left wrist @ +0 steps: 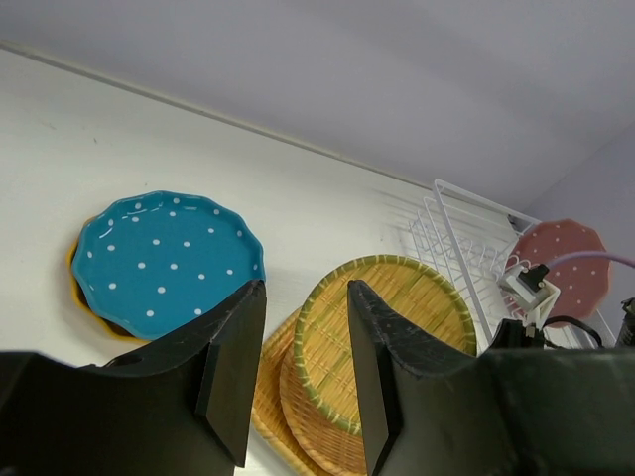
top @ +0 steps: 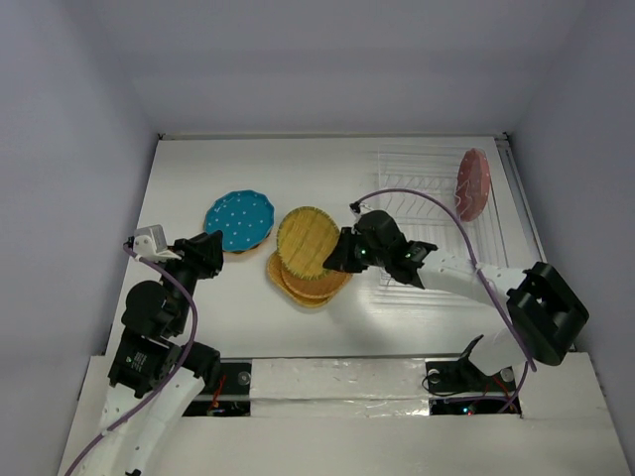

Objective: Unload the plates from the dish rack

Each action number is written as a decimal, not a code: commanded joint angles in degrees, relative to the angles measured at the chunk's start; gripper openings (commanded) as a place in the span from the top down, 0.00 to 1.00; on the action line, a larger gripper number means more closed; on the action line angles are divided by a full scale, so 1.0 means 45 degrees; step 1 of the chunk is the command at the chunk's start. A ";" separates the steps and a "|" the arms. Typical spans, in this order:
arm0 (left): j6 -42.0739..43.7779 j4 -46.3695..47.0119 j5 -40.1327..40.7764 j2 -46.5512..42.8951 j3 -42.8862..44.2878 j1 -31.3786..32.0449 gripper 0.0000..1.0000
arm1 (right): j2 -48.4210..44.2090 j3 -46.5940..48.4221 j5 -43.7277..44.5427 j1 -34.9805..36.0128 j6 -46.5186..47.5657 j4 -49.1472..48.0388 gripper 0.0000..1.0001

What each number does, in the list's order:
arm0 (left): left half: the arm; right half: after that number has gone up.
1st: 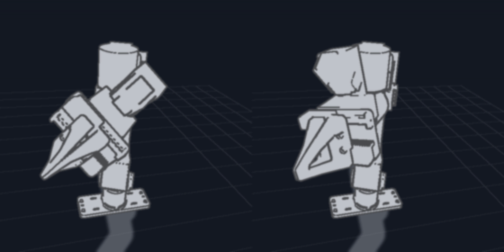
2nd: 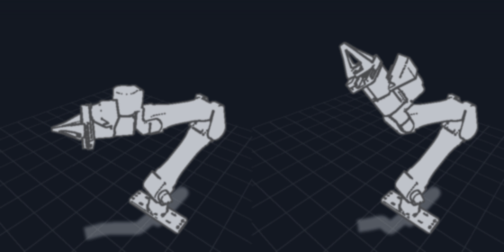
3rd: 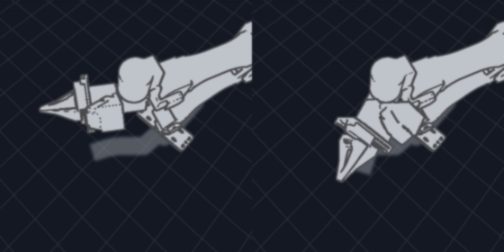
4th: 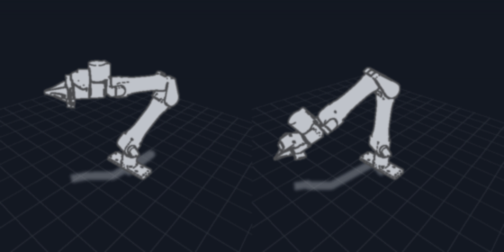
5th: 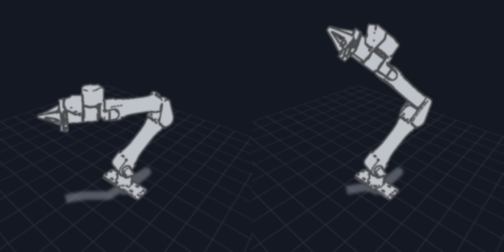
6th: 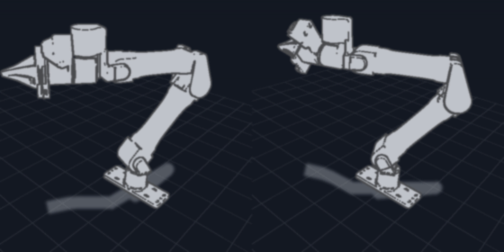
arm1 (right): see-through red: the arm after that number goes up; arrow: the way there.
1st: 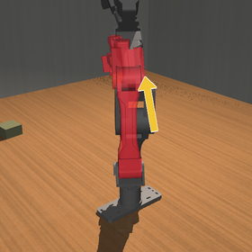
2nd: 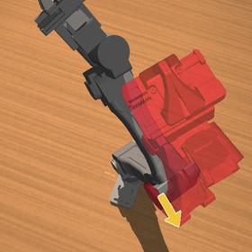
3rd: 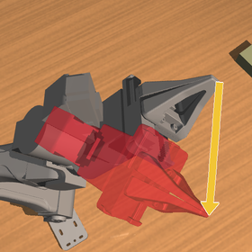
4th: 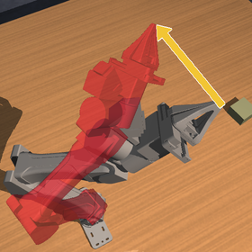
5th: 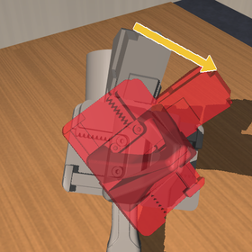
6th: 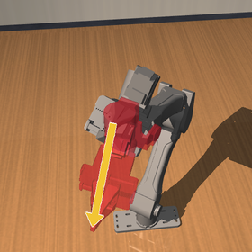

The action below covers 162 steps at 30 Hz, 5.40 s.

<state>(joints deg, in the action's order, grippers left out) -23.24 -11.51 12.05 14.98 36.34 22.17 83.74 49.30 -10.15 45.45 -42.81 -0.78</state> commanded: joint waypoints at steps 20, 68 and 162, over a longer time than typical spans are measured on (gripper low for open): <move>0.0068 0.0409 -0.0042 0.0206 -0.0028 0.0092 0.64 | -0.1069 -0.0273 0.1786 0.1032 0.0663 0.2024 0.20; 0.0283 0.0448 -0.0042 -0.0986 -0.0028 0.0346 0.74 | 0.2992 0.7423 1.2412 -0.9612 0.6582 0.7105 0.55; 0.0048 0.0136 -0.0042 -0.0048 0.0089 0.0229 0.27 | 0.2723 0.6842 0.6060 0.1560 0.2244 0.2458 1.00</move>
<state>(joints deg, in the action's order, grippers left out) -23.11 -12.14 12.05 15.22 36.34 23.40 101.56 83.77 9.19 52.21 -36.95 10.24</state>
